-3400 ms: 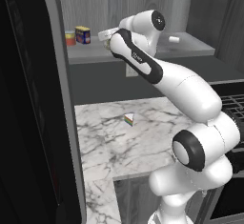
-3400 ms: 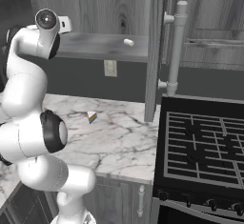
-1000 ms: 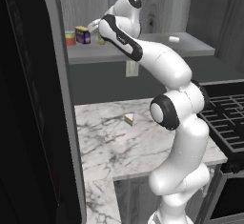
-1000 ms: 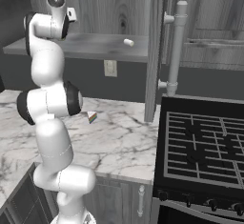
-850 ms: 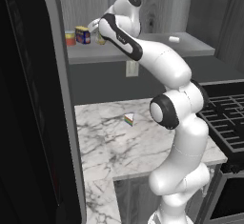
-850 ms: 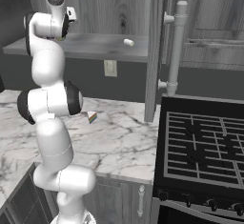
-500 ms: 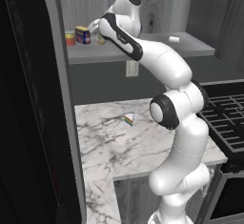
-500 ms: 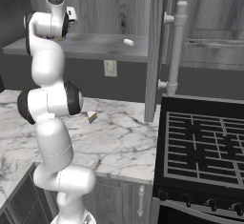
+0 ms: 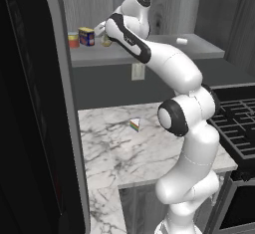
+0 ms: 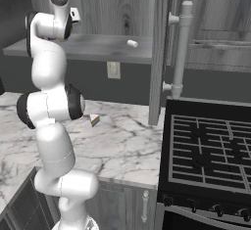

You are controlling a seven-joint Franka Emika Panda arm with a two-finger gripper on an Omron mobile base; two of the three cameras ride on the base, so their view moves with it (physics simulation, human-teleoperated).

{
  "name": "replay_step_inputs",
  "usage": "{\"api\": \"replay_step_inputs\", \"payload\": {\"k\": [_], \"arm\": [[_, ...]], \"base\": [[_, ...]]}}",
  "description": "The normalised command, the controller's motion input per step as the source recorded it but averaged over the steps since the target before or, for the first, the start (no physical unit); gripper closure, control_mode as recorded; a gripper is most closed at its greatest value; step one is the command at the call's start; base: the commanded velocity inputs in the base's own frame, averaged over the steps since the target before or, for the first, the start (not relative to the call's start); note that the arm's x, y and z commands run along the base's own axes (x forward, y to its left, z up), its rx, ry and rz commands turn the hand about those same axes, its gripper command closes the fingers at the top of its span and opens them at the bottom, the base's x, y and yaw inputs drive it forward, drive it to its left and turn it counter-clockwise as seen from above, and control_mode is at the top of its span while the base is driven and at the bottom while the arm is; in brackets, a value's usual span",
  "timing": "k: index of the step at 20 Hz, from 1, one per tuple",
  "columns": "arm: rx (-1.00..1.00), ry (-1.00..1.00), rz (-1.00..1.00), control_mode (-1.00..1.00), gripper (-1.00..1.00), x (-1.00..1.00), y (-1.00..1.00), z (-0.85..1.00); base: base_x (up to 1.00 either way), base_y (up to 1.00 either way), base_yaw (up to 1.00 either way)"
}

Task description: Pick the cans from the counter and place them in their designated side in the cabinet.

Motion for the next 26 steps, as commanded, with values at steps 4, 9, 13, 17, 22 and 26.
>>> {"api": "replay_step_inputs", "payload": {"k": [4,9,13,17,22,26], "arm": [[0.00,-0.04,0.04,-1.00,-1.00,0.28,0.00,-0.06],[0.00,-0.12,0.06,-1.00,-1.00,0.49,0.06,-0.01],[0.00,-0.15,0.07,-1.00,-1.00,0.49,0.00,0.00],[0.00,-0.19,0.08,-1.00,-1.00,0.33,0.00,-0.05],[0.00,-0.27,0.11,-1.00,-1.00,0.02,-0.03,-0.08],[0.00,-0.29,0.12,-1.00,-1.00,0.02,0.00,0.00]], "base": [[0.00,0.00,0.00],[0.00,0.00,0.00],[0.00,0.00,0.00],[0.00,0.00,0.00],[0.00,0.00,0.00],[0.00,0.00,0.00]]}}
